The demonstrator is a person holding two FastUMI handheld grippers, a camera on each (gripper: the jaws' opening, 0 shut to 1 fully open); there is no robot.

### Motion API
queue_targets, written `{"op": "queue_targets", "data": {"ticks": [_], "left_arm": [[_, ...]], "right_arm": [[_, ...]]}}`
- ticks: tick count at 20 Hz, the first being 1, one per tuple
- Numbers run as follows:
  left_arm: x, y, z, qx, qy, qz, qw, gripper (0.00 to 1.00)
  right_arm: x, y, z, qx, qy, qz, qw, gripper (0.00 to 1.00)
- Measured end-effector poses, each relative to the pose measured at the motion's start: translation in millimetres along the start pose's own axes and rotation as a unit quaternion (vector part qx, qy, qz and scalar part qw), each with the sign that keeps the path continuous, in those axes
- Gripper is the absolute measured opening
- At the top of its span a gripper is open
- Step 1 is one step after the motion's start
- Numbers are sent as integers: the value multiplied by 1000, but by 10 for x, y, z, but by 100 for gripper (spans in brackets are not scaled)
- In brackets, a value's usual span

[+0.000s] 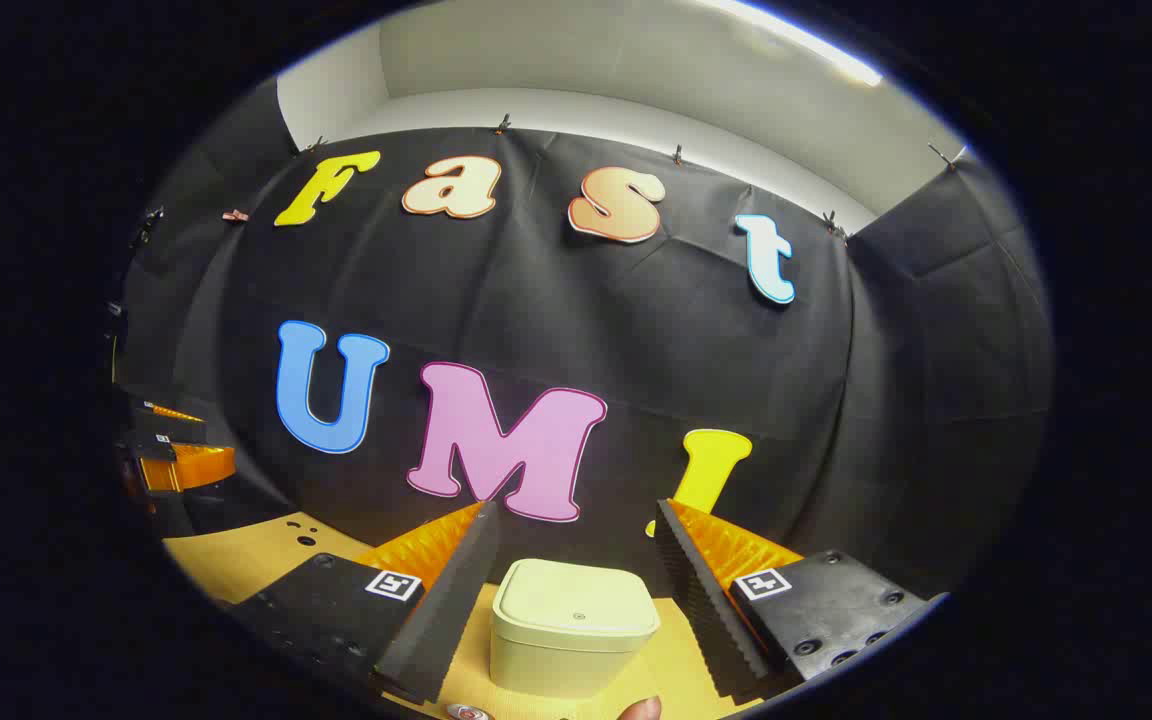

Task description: Press the lid of the desktop garbage bin to open it, pick up the crumpled paper on the desktop and throw it into the bin, then pick up the pop can on the desktop and drop it into the bin, and finally close the garbage bin lid.

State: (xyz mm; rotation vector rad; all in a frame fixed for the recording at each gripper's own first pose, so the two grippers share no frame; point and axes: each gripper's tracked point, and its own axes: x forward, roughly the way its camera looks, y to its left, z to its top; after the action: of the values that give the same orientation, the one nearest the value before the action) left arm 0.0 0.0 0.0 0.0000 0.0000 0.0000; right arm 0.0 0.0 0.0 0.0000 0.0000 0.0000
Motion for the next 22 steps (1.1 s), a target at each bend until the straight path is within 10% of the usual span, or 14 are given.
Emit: {"op": "queue_targets", "data": {"ticks": [13,17,22], "left_arm": [[34,24,-28,5,1,3,1000,94],[30,35,-37,5,3,5,1000,95],[48,76,-67,6,6,10,1000,95]], "right_arm": [[19,7,-23,6,9,6,1000,97],[-17,123,-78,33,16,43,998,12],[278,-21,-334,33,65,46,996,5]]}}
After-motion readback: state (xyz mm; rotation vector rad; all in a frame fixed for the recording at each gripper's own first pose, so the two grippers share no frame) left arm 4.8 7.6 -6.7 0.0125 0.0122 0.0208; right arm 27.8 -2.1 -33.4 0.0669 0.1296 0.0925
